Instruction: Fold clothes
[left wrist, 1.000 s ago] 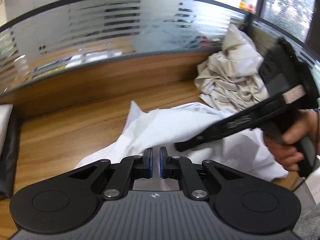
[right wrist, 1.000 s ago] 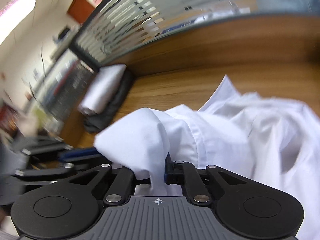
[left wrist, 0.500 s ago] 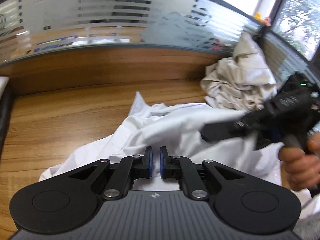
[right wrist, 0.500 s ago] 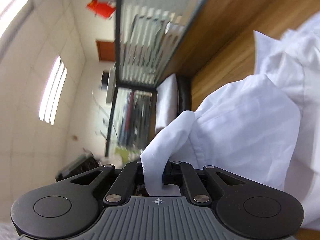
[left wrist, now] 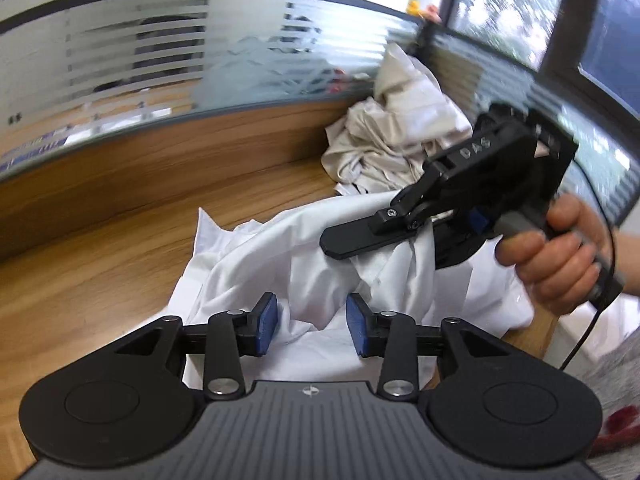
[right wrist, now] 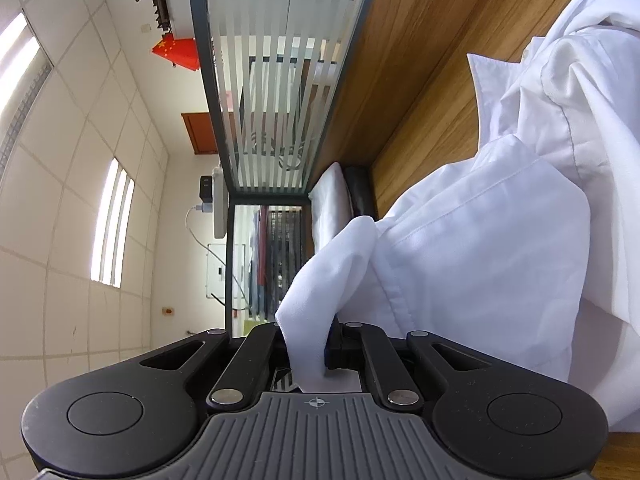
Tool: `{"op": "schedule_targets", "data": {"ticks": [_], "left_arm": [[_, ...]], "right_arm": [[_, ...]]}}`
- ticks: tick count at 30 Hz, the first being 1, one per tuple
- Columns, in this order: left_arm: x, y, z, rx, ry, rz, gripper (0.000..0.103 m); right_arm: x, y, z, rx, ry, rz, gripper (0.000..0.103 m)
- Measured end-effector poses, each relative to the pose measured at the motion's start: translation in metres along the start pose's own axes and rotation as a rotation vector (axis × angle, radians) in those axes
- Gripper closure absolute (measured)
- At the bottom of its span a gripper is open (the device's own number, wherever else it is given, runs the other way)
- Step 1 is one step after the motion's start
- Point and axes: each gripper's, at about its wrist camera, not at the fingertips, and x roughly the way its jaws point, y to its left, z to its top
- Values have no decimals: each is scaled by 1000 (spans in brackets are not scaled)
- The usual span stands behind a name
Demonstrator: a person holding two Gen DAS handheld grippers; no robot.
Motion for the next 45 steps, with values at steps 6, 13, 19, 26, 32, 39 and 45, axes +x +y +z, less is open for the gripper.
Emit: {"op": "schedule_targets", "data": {"ticks": [6,13,19,26,32,39,45], "left_arm": [[21,-3,-1,66,-10,-12,54],[22,-19,-15,117,-98,29,95],[-3,2,-25,-57,-133,77,98],[-38,32,-33,-218,-135,201,98],[-62,50,-46,-342,-136,292,98],[-83,65,-59,-453,-150,343,98],[-101,75,-71,-519,-163,364,98]], "right_arm": [[-2,2,-3,-27,20,-15,96],[-6,1,-4,-36,25,-39,95],[-17,21,-4,-177,23,-141,79],[-44,42,-2,-419,-39,-432,51],[-45,34,3,-546,-110,-769,41],[-27,8,2,-582,-69,-914,41],[-23,-7,7,-490,-52,-860,98]]}}
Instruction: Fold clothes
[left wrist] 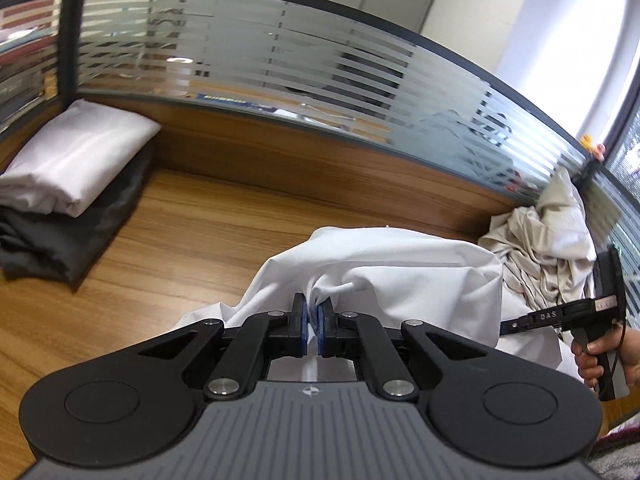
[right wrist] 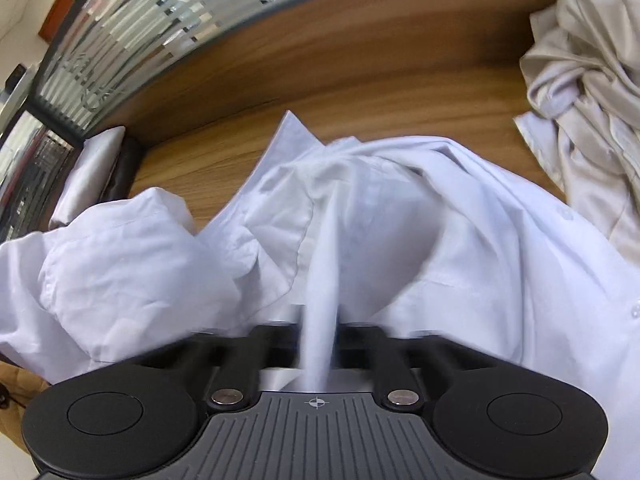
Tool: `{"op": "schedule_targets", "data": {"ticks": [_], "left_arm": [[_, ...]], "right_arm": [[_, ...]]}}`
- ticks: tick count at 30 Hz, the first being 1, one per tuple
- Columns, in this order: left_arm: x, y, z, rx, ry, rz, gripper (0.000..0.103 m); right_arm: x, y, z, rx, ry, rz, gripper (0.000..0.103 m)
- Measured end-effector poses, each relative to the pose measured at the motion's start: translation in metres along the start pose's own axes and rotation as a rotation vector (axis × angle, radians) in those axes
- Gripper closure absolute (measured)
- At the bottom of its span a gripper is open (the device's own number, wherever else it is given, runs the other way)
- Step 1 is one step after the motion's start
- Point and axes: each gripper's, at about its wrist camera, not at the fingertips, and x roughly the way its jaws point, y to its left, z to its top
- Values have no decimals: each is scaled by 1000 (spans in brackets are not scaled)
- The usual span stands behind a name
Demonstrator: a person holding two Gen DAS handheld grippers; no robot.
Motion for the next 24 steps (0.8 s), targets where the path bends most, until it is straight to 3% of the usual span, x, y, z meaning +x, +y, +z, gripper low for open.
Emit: {"op": "schedule_targets", "data": {"ticks": [8,14,17,20,24], "left_arm": [[-12,19,5,-70,-19,2,99],[-15,26,8,-109,-24,3,100],[-9,21,2,-110,4,-19,100],[1,13,-7,-95,46,-29,101],[5,14,-15,-106,88,-58,101]], "right_arm": [[-53,-20,16,-14,-189,-156,100],[-116,-61,32,75,-354,-277,100],[-137,-76,31,89,-407,-402,100],[-138,-91,27,109,-387,-478,100],[-126,-95,17,86,-271,-468,97]]}}
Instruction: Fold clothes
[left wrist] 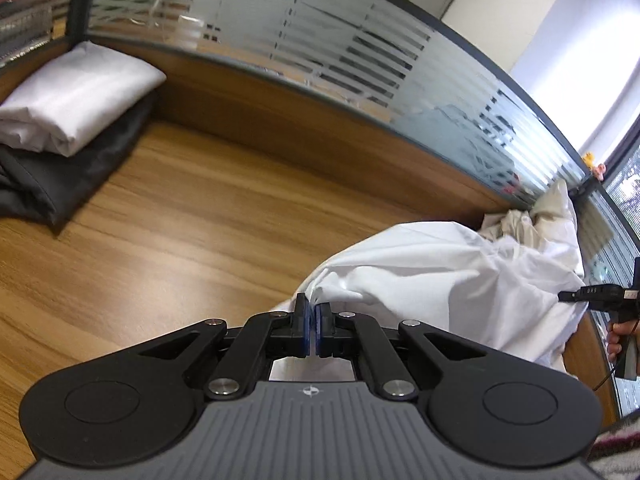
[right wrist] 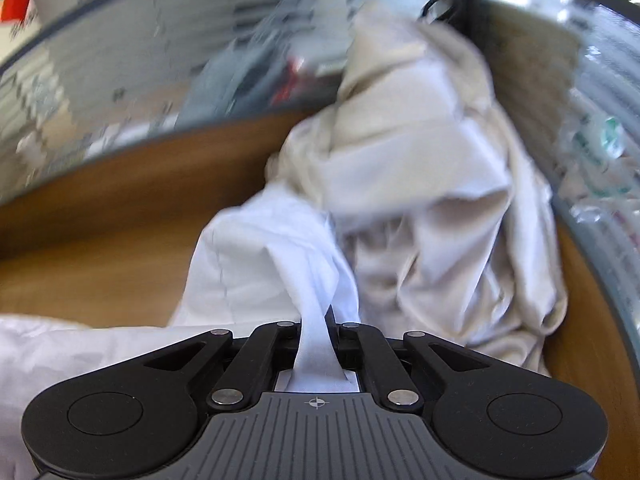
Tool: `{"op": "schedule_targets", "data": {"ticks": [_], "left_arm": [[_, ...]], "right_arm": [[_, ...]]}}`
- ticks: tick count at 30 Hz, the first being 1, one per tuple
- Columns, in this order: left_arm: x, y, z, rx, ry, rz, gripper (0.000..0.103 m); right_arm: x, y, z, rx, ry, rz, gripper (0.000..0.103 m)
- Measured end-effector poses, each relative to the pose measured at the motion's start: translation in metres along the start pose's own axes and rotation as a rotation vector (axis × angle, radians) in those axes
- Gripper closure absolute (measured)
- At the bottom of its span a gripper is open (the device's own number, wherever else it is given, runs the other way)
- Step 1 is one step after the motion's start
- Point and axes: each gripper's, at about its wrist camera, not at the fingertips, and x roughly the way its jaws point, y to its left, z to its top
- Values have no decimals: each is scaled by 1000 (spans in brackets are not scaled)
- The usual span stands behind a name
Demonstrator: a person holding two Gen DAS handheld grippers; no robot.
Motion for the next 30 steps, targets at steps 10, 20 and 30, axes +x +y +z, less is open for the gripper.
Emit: {"op": "schedule_targets", "data": {"ticks": [10,20,30], "left_arm": [[-6,1,-12,62,39,-44,101],[-11,-10,-31,148,70,-70,101],[-7,-11,-46,167,112,-69,100]], "right_arm": [[-29,48,-6,-96,56,193,58],[-40,125,-15,-313,63,164,50],[-57,107,-34,-343,199,221,50]]}}
